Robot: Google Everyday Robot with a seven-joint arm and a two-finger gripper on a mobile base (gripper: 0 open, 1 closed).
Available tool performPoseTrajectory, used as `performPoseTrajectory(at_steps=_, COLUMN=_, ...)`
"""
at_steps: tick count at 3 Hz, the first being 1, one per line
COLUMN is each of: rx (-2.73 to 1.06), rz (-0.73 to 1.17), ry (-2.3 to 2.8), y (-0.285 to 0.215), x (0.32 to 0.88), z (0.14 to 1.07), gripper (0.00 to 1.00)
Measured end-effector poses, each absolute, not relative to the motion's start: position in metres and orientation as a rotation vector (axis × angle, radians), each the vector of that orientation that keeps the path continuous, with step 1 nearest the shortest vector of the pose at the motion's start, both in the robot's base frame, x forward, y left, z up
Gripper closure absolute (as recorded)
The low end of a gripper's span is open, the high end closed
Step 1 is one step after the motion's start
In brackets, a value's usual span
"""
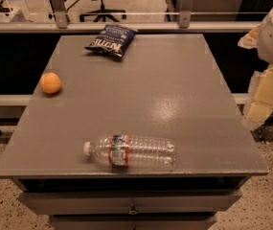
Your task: Move blue chip bag near water bottle
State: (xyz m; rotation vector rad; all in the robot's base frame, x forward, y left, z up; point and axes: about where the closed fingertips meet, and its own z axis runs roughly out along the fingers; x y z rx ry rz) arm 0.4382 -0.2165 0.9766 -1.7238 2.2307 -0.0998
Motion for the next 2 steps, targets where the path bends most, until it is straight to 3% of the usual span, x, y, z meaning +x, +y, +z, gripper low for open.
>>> performPoseTrajectory(at_steps=2, rx=-1.727, rz=-0.085, ry=2.161, y=-0.198, x=0.469, z=0.968, gripper=0.0)
